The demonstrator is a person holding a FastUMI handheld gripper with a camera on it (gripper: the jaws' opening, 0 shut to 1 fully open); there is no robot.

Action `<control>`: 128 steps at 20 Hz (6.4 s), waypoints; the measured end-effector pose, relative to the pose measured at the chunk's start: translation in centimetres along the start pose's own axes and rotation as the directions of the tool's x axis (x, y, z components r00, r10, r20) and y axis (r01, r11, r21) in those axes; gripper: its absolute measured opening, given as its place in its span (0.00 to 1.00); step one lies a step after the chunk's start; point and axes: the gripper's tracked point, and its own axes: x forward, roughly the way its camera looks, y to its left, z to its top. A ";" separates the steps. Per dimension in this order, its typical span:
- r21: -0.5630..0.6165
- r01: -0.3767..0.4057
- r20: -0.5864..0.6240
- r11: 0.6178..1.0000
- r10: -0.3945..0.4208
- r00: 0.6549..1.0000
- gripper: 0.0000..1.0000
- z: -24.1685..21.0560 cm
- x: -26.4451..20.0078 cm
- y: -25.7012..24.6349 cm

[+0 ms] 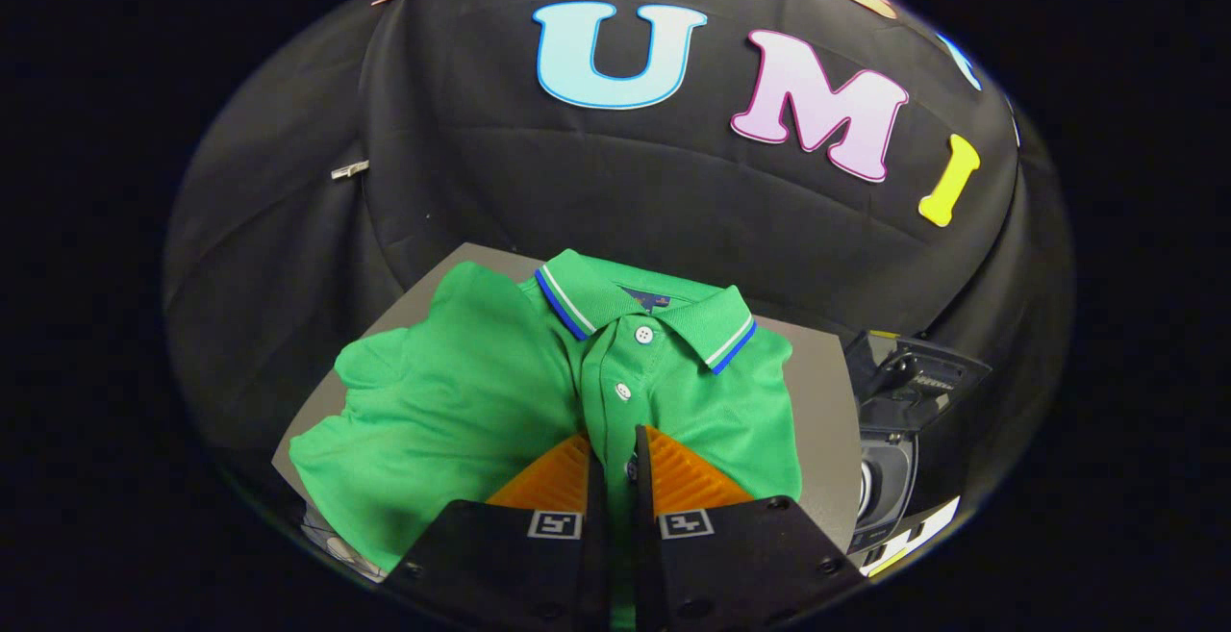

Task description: Put the clothes into the washing machine and then close the washing machine lid.

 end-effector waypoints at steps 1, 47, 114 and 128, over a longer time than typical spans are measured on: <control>0.010 -0.004 -0.002 1.000 0.004 1.000 0.14 0.0 -0.1 0.0; 0.143 -0.277 0.120 0.950 0.261 0.958 0.14 -7.3 1.0 -40.0; 0.227 -0.110 0.238 0.968 0.055 0.970 0.99 -6.8 8.1 -40.5; 0.293 0.042 0.140 0.955 -0.086 0.986 0.99 -0.9 17.0 -46.7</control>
